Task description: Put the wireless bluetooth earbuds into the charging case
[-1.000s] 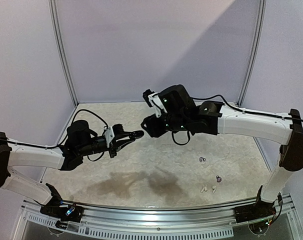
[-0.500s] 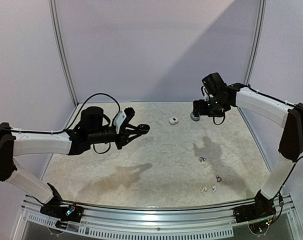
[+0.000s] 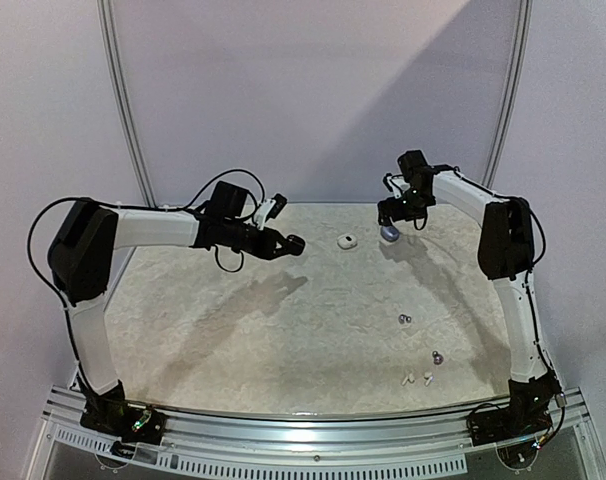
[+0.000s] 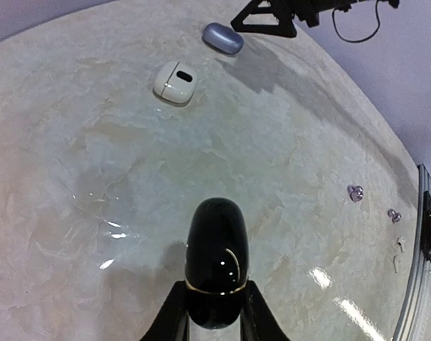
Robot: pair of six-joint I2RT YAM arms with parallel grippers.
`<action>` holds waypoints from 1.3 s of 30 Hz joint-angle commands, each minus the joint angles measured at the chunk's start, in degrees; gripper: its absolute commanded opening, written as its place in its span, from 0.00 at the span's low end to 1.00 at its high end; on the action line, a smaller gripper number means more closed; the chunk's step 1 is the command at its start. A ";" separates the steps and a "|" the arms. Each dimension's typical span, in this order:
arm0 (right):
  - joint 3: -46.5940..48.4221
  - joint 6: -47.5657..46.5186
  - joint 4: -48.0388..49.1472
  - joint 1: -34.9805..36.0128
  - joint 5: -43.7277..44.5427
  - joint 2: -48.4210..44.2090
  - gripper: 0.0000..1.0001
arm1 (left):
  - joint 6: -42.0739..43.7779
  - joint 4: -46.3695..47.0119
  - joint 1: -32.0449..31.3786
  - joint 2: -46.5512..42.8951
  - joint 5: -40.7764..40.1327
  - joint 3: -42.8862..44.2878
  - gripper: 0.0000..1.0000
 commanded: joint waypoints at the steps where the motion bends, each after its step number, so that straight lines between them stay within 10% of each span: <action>1: 4.88 -4.60 -0.48 -0.98 -1.20 5.55 0.89 | -8.12 -0.49 2.15 5.12 4.29 3.41 0.00; 13: 6.21 -2.72 2.23 -1.28 -3.33 10.19 0.85 | -21.77 7.76 5.13 14.51 3.59 1.91 0.01; 24: 5.10 -0.71 2.43 -1.33 -0.77 12.17 0.75 | -24.06 4.83 6.05 15.73 -0.12 1.56 0.66; 29: 4.70 -0.71 2.54 -1.28 -0.98 12.23 0.54 | -22.47 2.39 6.12 14.77 0.34 2.61 0.98; 39: -4.91 1.24 10.58 -1.29 -2.12 5.03 0.21 | -14.80 0.13 6.24 8.02 4.81 2.75 0.99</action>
